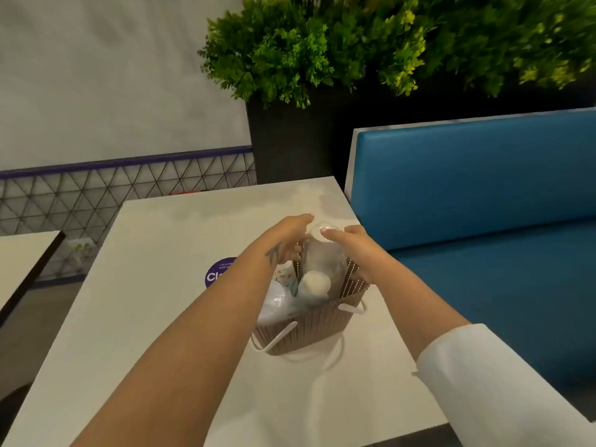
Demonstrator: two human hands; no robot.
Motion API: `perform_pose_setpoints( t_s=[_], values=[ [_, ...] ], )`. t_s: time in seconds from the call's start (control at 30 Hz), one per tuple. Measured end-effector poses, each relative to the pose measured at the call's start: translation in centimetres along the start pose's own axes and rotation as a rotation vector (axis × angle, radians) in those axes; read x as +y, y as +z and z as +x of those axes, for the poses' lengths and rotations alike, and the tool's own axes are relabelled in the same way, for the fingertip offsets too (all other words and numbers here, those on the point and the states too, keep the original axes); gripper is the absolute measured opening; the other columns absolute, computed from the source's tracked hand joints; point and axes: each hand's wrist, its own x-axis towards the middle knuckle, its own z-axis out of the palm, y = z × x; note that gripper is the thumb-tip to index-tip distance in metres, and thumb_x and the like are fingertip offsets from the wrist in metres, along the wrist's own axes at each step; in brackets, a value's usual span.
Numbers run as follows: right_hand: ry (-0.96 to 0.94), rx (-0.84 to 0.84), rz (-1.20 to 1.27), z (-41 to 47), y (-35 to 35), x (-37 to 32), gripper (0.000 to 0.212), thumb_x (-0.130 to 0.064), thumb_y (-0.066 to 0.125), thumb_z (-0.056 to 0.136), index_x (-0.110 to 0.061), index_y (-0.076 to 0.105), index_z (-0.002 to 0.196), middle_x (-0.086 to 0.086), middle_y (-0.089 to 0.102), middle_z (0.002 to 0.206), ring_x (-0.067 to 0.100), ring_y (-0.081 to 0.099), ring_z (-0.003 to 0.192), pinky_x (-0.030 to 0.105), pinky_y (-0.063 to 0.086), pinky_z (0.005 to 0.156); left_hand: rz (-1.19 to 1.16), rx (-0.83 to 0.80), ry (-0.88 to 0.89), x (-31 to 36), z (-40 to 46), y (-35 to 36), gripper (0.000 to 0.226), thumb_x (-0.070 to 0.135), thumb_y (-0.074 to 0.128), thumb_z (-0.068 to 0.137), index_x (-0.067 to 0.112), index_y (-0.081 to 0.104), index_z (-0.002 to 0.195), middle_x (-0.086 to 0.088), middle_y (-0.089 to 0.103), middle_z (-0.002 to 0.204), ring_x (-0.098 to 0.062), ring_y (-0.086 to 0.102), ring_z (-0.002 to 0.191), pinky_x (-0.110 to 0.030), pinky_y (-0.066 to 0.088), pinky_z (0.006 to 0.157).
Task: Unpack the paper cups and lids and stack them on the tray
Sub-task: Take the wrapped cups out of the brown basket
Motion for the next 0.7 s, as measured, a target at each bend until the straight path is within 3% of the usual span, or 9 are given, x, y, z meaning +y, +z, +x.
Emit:
perform_pose_setpoints(
  t_s=[0.1,0.23,0.43,0.5,0.53,0.57,0.6,0.67,0.7],
  values=[
    [-0.056,0.050,-0.215,0.1,0.7,0.0,0.088,-0.051,0.071,0.077,-0.028,0.022,0.147,0.010,0.033,0.144,0.033,0.041,0.127,0.037,0.040,0.087,0.011,0.024,-0.044,-0.2,0.2,0.4,0.065,0.051,0.032,0.099,0.003,0.038,0.142,-0.020,0.043,0.145,-0.036,0.043,0.132,-0.047,0.039,0.104],
    [-0.179,0.154,-0.437,0.9,2.1,0.9,0.075,-0.052,0.069,0.075,-0.027,0.032,0.135,0.011,0.048,0.122,0.032,0.053,0.109,0.044,0.047,0.092,-0.091,-0.039,-0.081,-0.7,0.3,0.6,0.068,0.055,0.027,0.099,0.001,0.042,0.138,-0.016,0.051,0.138,-0.031,0.055,0.115,-0.035,0.047,0.072],
    [-0.246,0.282,-0.525,1.7,2.8,1.5,0.058,-0.042,0.073,0.075,-0.018,0.040,0.115,0.007,0.060,0.107,0.029,0.059,0.097,0.033,0.042,0.069,-0.103,-0.060,-0.119,-1.0,1.1,0.3,0.079,0.061,0.021,0.097,-0.003,0.047,0.136,-0.019,0.050,0.140,-0.030,0.045,0.132,-0.038,0.040,0.104],
    [-0.253,0.313,-0.539,1.7,2.7,1.3,0.055,-0.043,0.072,0.076,-0.017,0.042,0.113,0.007,0.062,0.105,0.029,0.059,0.095,0.032,0.041,0.068,-0.110,-0.047,-0.123,-1.6,1.8,0.0,0.079,0.062,0.020,0.097,-0.003,0.048,0.134,-0.017,0.060,0.127,-0.028,0.048,0.127,-0.037,0.033,0.110],
    [-0.255,0.325,-0.534,1.7,2.6,1.2,0.054,-0.046,0.071,0.076,-0.017,0.042,0.112,0.007,0.062,0.104,0.029,0.059,0.094,0.032,0.041,0.068,-0.116,-0.049,-0.127,-1.7,1.8,-0.2,0.079,0.063,0.020,0.096,-0.003,0.050,0.129,-0.015,0.063,0.111,-0.025,0.046,0.094,-0.038,0.036,0.108],
    [-0.256,0.336,-0.535,1.6,2.4,1.0,0.055,-0.048,0.070,0.075,-0.017,0.043,0.111,0.007,0.062,0.103,0.028,0.058,0.092,0.032,0.042,0.068,-0.130,-0.043,-0.137,-1.6,1.9,-0.4,0.078,0.066,0.021,0.095,-0.001,0.051,0.122,-0.013,0.059,0.103,-0.018,0.016,0.103,-0.038,0.041,0.099],
    [-0.257,0.346,-0.533,1.5,2.3,0.9,0.055,-0.049,0.070,0.074,-0.017,0.043,0.111,0.006,0.061,0.102,0.027,0.057,0.089,0.032,0.042,0.068,-0.138,-0.044,-0.151,-1.6,1.9,-0.5,0.076,0.068,0.022,0.093,0.003,0.051,0.118,-0.014,0.055,0.106,-0.024,0.035,0.088,-0.037,0.043,0.089],
    [-0.261,0.358,-0.525,1.0,1.9,0.6,0.057,-0.049,0.070,0.073,-0.018,0.043,0.112,0.004,0.061,0.103,0.022,0.052,0.084,0.031,0.043,0.067,-0.144,-0.069,-0.188,-1.4,1.5,-0.5,0.075,0.070,0.023,0.092,0.004,0.051,0.112,-0.015,0.052,0.115,-0.026,0.051,0.104,-0.035,0.043,0.079],
    [-0.265,0.359,-0.521,0.8,1.6,0.4,0.058,-0.049,0.070,0.073,-0.019,0.043,0.115,0.003,0.060,0.103,0.021,0.050,0.084,0.031,0.043,0.068,-0.129,-0.075,-0.207,-1.2,1.5,-0.5,0.074,0.071,0.022,0.091,0.004,0.052,0.103,-0.014,0.054,0.110,-0.025,0.054,0.096,-0.034,0.044,0.074]
  ],
)
